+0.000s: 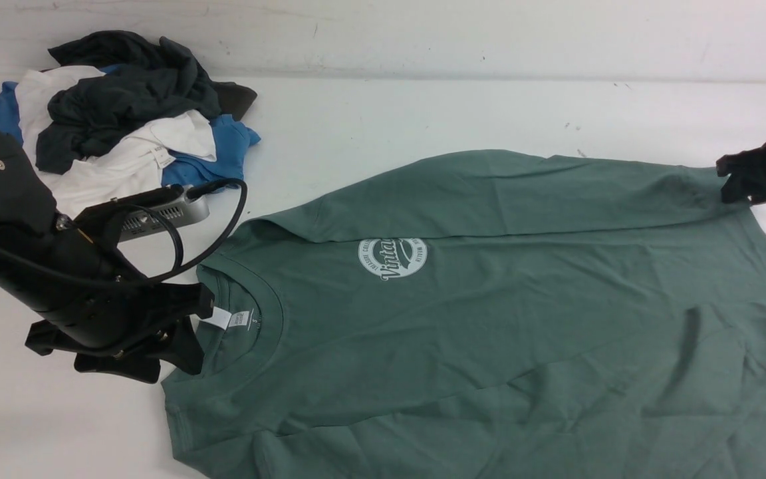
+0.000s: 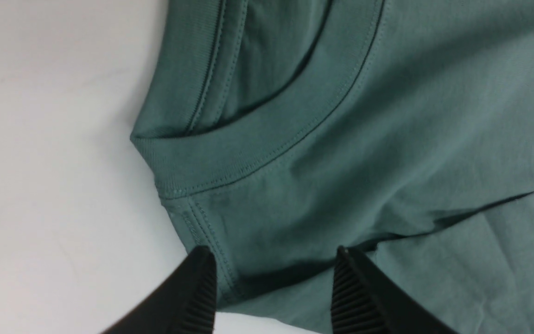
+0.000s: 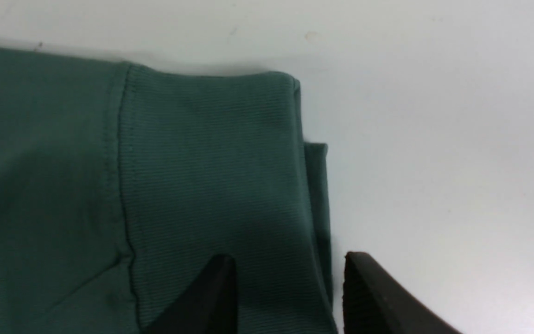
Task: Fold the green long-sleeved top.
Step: Hold the cuff with your right arm as far away from the cuff, then drag and drop the cuff with your right arm onto the cuff closest to your right arm, then use both arms simultaneously to clamp the lower edge of the clothing fabric
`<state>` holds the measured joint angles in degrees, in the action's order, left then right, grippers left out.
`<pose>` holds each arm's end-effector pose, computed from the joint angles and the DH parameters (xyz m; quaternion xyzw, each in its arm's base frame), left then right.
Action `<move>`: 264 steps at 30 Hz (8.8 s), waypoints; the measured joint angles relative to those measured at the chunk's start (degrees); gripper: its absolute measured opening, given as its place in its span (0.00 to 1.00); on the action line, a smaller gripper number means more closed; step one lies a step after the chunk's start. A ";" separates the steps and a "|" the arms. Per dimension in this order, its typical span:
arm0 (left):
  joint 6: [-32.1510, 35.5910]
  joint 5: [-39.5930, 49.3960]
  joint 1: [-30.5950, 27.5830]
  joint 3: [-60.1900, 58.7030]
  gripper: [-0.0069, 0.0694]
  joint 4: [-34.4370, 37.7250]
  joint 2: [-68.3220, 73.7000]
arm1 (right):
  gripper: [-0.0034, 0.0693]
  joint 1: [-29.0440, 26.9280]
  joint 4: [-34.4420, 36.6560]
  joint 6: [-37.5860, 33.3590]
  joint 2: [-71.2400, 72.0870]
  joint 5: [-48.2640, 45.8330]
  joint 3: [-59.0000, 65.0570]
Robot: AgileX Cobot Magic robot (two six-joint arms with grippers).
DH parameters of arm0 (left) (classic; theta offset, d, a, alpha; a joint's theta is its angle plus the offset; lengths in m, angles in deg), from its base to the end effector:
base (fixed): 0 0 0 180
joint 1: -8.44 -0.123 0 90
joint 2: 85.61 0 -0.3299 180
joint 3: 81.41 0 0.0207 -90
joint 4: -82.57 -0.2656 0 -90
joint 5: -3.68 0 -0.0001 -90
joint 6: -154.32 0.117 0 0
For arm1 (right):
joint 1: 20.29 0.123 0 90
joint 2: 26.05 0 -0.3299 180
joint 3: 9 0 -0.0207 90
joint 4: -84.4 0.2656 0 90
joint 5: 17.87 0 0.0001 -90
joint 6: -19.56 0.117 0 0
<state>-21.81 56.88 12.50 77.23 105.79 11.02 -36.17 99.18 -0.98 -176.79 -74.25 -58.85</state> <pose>0.3003 -0.0584 0.2354 -0.0400 0.9818 -0.1701 0.0750 0.5822 -0.1398 0.1496 0.0091 0.9734 0.0520 0.2228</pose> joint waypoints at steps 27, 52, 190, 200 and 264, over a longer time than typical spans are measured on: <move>0.00 -0.18 0.00 0.06 0.52 0.61 0.00 | 0.38 0.06 -1.54 -0.16 -0.70 -0.49 -0.21; 0.00 -3.77 0.00 0.06 0.52 0.79 0.00 | 0.06 0.22 -3.26 0.86 1.44 -5.98 -0.76; 3.04 1.47 0.00 7.70 0.52 0.97 0.00 | 0.03 8.64 -19.38 25.20 53.70 -15.39 37.81; 3.04 2.50 0.00 7.75 0.52 0.97 0.00 | 0.03 8.58 -22.29 30.97 72.68 -7.04 76.74; -23.13 0.22 17.04 -2.96 0.52 -13.34 8.69 | 0.65 8.58 -6.07 22.78 79.58 -14.61 73.80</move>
<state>-44.94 57.10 29.54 74.27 92.45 19.71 -27.59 93.11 21.80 -97.21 -88.86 14.95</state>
